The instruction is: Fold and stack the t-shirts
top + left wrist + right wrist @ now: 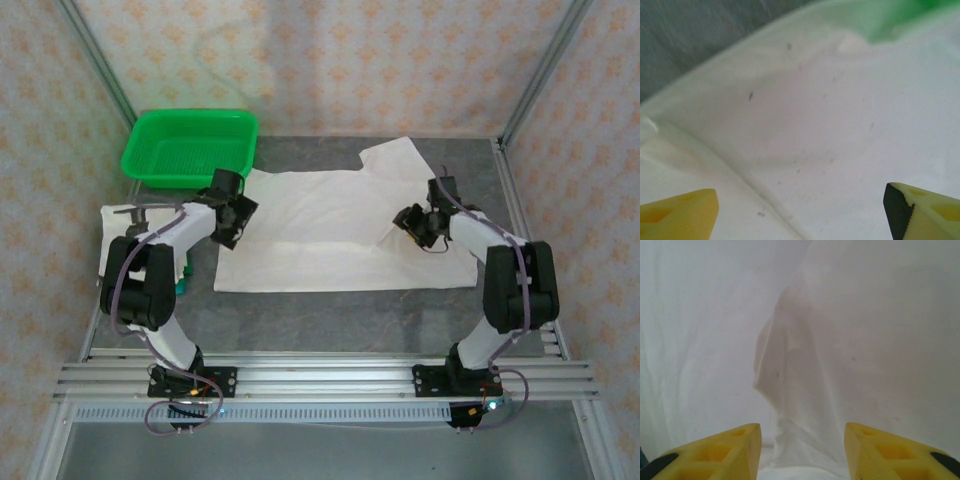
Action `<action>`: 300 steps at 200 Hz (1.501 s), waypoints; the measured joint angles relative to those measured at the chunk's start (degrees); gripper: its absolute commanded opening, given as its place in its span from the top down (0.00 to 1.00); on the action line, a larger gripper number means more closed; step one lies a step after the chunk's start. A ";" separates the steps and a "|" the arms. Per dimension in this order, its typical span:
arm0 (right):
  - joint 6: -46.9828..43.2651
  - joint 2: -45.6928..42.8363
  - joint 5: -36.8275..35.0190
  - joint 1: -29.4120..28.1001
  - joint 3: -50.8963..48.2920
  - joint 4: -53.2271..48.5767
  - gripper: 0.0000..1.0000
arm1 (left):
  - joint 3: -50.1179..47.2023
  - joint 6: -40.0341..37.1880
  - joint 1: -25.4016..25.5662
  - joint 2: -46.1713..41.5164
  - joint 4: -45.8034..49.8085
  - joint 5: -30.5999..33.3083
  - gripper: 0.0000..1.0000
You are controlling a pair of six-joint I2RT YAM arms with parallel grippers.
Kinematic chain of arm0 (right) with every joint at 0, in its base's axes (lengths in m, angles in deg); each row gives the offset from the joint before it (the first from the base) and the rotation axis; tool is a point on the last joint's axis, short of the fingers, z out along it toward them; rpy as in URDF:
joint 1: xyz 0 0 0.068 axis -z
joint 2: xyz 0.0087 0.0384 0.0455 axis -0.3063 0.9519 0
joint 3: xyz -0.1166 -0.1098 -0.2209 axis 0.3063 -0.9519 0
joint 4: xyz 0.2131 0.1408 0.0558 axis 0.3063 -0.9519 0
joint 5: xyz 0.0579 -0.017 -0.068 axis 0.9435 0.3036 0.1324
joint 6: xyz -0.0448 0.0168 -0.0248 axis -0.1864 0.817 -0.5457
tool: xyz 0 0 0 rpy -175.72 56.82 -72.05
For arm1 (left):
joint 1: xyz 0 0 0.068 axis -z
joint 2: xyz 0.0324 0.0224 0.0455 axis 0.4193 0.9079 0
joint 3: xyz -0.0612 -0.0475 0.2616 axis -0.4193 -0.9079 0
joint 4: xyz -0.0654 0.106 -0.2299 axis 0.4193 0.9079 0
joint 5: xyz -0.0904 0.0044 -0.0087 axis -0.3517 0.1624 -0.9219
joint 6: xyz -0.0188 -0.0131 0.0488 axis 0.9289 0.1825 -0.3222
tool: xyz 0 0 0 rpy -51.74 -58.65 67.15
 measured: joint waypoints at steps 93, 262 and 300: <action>1.99 15.98 5.57 -3.30 17.05 2.45 0.41 | -3.06 -2.86 1.33 2.08 -1.92 0.15 0.03; -3.02 8.26 1.29 4.33 3.19 1.42 0.42 | -3.76 -18.14 1.81 5.86 -15.52 -4.28 0.00; -5.49 1.60 1.05 4.31 -4.68 0.37 0.42 | -12.70 -17.25 2.23 -0.90 -18.53 -4.61 0.00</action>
